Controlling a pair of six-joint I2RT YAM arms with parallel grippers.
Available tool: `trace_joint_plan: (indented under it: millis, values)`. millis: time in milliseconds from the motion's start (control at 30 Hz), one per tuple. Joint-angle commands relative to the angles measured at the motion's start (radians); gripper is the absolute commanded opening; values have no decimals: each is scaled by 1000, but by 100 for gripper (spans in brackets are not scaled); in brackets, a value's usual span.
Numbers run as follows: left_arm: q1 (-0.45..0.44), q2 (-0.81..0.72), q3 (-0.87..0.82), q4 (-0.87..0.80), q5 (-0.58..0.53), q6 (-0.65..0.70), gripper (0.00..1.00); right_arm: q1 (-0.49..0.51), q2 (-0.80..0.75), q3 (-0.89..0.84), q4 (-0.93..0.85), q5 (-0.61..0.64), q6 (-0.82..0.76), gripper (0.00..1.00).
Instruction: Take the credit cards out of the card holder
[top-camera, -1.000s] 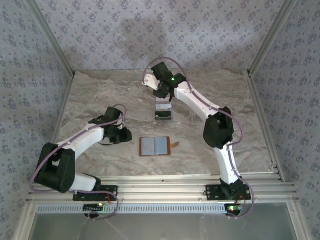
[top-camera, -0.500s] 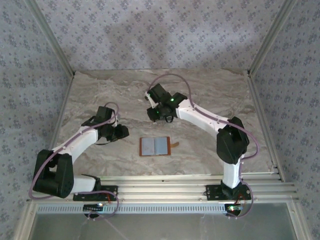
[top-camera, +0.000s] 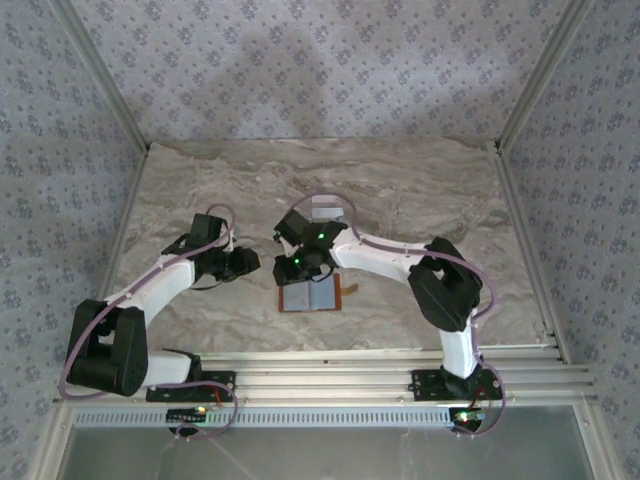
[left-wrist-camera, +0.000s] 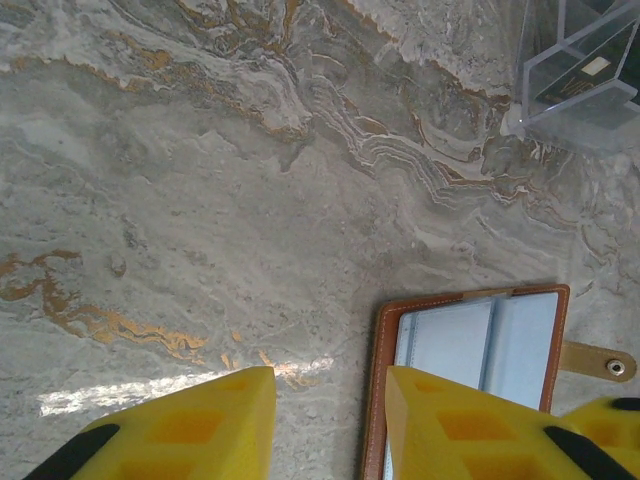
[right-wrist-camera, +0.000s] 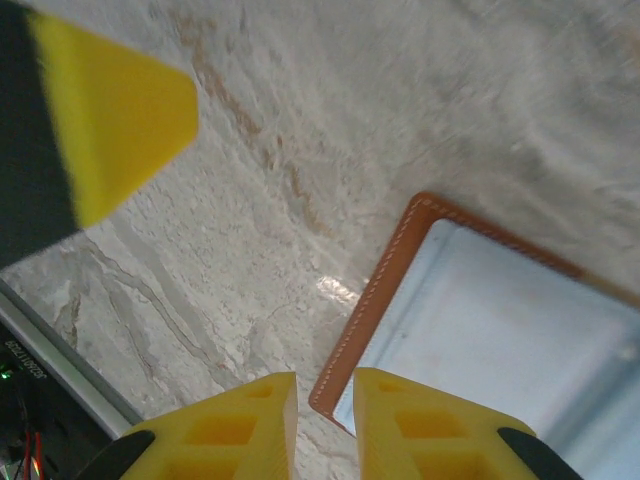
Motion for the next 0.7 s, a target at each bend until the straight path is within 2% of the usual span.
trace_joint_plan:
  millis: [0,333,667]
  values:
    - [7,-2,-16,10,22,-2,35,21,57,37,0,-17,46,23]
    - [10,-13,-27,0,21,7,35,37,108,25,-34,33,71,25]
    - [10,5,-22,6,41,9,36,37,76,-26,-65,77,71,26]
